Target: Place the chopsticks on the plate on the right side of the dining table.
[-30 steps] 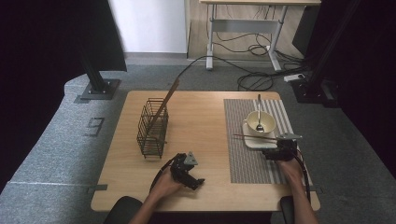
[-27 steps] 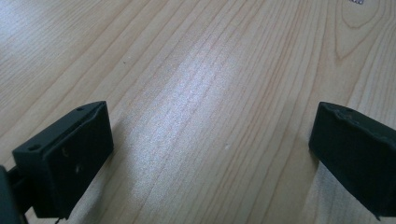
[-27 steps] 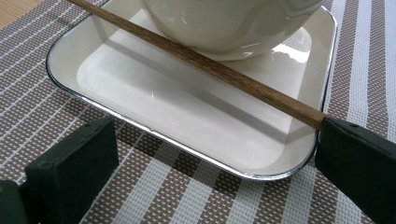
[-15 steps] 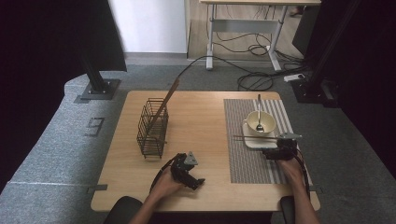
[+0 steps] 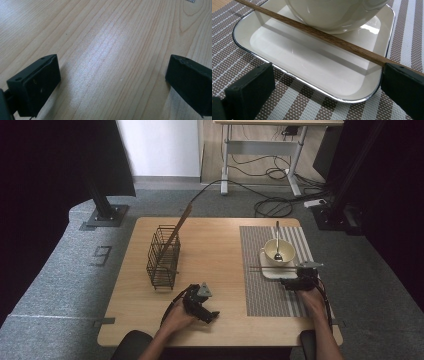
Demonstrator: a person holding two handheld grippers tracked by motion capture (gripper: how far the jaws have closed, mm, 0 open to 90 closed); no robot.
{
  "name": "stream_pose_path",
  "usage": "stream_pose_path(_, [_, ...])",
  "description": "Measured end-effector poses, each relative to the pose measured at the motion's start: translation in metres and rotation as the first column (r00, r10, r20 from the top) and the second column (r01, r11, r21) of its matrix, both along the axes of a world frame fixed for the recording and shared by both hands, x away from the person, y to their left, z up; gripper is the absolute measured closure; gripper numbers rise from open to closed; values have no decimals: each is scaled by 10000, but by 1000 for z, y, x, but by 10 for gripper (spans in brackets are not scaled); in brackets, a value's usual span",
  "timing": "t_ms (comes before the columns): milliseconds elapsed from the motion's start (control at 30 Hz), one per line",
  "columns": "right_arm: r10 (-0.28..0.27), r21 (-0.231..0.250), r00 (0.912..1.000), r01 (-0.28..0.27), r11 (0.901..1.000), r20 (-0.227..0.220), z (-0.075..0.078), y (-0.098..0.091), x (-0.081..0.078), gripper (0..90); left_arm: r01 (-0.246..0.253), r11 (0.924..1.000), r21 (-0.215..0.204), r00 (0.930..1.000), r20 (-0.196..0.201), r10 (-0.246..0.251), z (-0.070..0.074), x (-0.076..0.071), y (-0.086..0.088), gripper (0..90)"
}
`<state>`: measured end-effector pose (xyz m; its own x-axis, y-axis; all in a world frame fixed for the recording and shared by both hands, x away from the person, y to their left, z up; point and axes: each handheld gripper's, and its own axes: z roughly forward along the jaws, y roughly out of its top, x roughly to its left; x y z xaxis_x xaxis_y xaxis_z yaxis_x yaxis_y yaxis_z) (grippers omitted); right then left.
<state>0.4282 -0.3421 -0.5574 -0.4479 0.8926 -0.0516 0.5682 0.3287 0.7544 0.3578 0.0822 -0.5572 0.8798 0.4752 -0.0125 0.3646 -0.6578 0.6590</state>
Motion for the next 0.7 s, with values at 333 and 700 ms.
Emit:
stream_pose_path(333, [-20,-10,10000,20,10000,15,0,0,0,0,-6,10000,-4,10000,0,6,0,0,0,0])
stream_pose_path(700, [88,-70,9999,-87,9999,52,4,1,-4,0,-4,10000,-2,10000,0,4,0,0,0,0])
